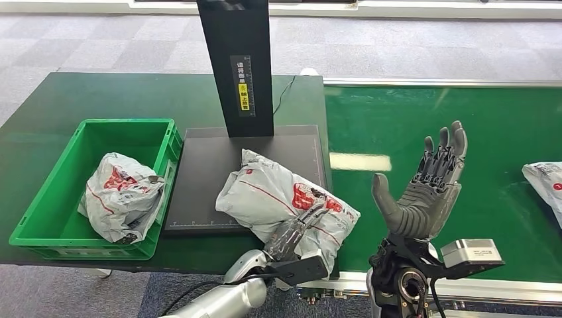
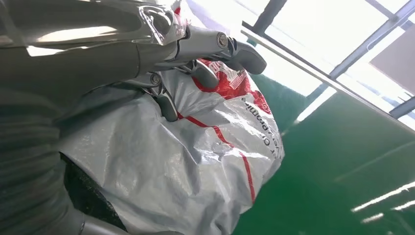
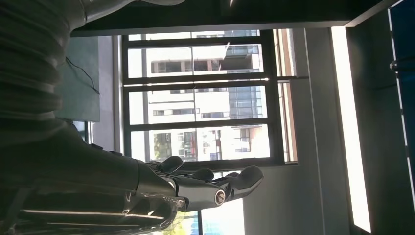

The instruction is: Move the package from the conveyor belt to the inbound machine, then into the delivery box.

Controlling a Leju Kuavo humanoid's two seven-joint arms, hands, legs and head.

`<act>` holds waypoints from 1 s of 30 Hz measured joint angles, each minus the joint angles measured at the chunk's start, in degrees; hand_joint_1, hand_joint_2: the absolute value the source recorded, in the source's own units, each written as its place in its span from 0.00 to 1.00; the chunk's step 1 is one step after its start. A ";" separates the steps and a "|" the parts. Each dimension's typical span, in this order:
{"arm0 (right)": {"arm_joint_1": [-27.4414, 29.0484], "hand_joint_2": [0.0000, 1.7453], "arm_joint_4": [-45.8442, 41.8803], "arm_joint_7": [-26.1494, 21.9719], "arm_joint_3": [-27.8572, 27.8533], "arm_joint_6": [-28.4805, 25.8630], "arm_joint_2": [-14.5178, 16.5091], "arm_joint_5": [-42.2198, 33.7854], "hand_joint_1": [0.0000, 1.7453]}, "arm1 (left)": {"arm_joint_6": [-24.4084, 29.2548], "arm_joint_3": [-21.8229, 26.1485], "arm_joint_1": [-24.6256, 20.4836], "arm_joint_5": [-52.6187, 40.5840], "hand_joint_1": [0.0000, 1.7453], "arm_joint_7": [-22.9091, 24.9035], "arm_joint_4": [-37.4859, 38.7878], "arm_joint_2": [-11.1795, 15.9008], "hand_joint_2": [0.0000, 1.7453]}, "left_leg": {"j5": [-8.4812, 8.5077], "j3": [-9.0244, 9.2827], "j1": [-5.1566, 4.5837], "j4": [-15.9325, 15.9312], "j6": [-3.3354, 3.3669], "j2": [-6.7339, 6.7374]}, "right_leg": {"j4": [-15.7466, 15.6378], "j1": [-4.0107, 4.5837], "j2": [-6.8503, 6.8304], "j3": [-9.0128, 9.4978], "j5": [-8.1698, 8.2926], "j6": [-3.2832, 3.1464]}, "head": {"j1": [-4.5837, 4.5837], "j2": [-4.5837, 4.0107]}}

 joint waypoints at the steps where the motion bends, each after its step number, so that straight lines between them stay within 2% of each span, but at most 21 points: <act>1: 0.00 1.00 0.00 0.00 0.17 -0.14 -0.10 0.05 0.00 | 0.86 0.03 -0.25 -1.19 0.00 0.80 0.18 0.01 1.00 | 0.02 0.00 0.00 0.00 0.00 0.00 | 0.00 0.00 0.00 0.00 0.01 0.00 | 0.00 0.00; 5: 0.00 1.00 0.00 0.00 1.03 -0.98 -0.52 0.29 0.00 | 5.13 -0.99 -1.04 -9.90 0.00 7.29 0.99 0.00 1.00 | 0.03 0.00 0.01 0.00 -0.01 0.01 | 0.01 0.01 0.00 -0.01 0.01 0.00 | 0.00 0.00; 9: 0.01 1.00 0.00 0.00 1.95 -1.42 -0.97 0.31 0.00 | 6.75 -3.16 -1.34 -16.29 0.00 12.18 1.80 0.02 1.00 | 0.02 -0.01 0.01 0.01 0.00 0.01 | 0.01 0.01 0.00 -0.05 0.01 0.00 | 0.01 0.00; 11: 0.01 1.00 0.00 0.00 2.20 -1.60 -1.16 0.31 0.00 | 6.93 -3.84 -1.34 -17.19 0.06 12.88 2.12 0.08 1.00 | 0.02 -0.03 0.00 0.01 0.00 0.01 | 0.01 0.01 0.00 -0.07 0.01 0.00 | 0.01 0.00; 15: 0.07 1.00 -0.27 0.00 2.71 -2.03 -1.48 0.31 0.00 | 7.06 -4.63 -1.32 -19.36 0.81 13.97 2.62 0.25 1.00 | 0.02 -0.04 0.00 0.01 0.00 0.01 | 0.01 0.01 0.00 -0.10 0.01 0.00 | 0.00 0.00; 18: 0.16 1.00 -0.89 0.00 3.13 -2.41 -1.74 0.40 0.00 | 7.32 -4.90 -1.40 -21.46 0.97 14.76 2.77 0.36 1.00 | 0.02 -0.04 0.01 0.01 0.00 0.00 | 0.01 0.01 0.00 -0.10 0.01 0.00 | 0.00 0.00; 20: 0.17 1.00 -1.17 0.00 3.42 -2.95 -1.93 0.60 0.00 | 7.62 -4.91 -1.62 -22.60 1.00 15.01 2.76 0.42 1.00 | 0.02 -0.05 0.01 0.01 0.00 0.00 | 0.01 0.01 -0.01 -0.10 0.00 0.01 | 0.00 0.00; 30: 0.32 1.00 -1.42 0.01 4.97 -4.72 -2.78 1.02 0.00 | 11.62 -1.61 -2.31 -23.39 1.00 11.64 2.50 0.61 1.00 | -0.01 -0.09 0.00 0.01 0.00 -0.01 | 0.01 0.00 -0.01 -0.14 -0.03 0.04 | 0.01 0.00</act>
